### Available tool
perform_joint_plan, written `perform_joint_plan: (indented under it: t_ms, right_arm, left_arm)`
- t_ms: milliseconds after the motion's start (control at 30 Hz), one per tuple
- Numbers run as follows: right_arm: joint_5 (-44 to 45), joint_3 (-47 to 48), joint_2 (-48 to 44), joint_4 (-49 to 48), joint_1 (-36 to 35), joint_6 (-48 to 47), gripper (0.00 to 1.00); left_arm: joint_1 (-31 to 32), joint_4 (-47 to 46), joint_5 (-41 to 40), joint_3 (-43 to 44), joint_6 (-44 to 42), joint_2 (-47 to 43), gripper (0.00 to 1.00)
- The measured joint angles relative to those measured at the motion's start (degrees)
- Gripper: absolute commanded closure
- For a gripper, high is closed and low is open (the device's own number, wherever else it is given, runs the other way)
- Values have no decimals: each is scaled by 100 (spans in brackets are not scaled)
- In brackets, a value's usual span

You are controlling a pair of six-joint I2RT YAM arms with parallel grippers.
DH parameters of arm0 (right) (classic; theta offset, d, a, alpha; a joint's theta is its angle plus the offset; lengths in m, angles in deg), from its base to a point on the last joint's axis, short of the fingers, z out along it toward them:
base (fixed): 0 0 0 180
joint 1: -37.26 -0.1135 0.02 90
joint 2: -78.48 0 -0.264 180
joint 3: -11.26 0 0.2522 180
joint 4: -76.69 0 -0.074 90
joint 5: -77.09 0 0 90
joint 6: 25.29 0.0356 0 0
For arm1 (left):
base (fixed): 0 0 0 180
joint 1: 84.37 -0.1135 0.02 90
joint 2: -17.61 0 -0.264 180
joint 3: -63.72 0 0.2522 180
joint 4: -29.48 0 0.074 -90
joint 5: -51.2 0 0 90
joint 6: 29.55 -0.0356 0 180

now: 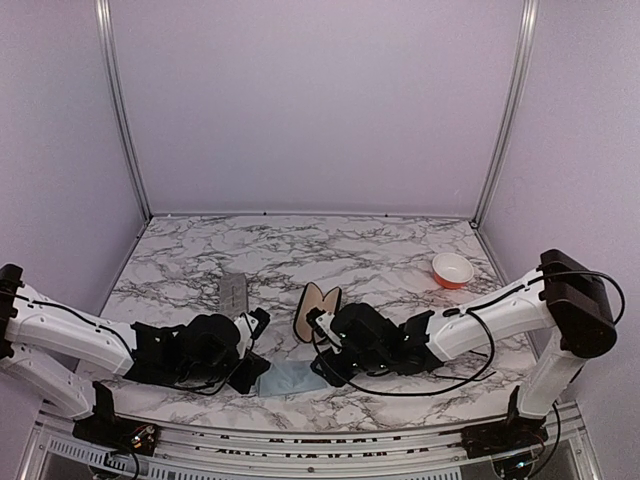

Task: Organize the sunglasses
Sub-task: Adjust the folded cleaning cloth at the center of the board.

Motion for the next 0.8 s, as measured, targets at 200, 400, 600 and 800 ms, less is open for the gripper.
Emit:
perform_joint_plan:
  t_ms: [200, 400, 600, 800]
  right_arm:
    - [4, 2, 114, 26, 35, 0, 61]
    - [59, 2, 127, 28, 37, -2, 61]
    - [155, 2, 127, 39, 37, -7, 61]
    - [240, 2, 125, 85, 37, -9, 62]
  left_arm:
    - [39, 13, -20, -184, 116, -125, 100]
    - [87, 13, -17, -225, 273, -90, 100]
    - [131, 44, -20, -238, 444, 11, 100]
    - [153, 175, -24, -245, 608, 59, 100]
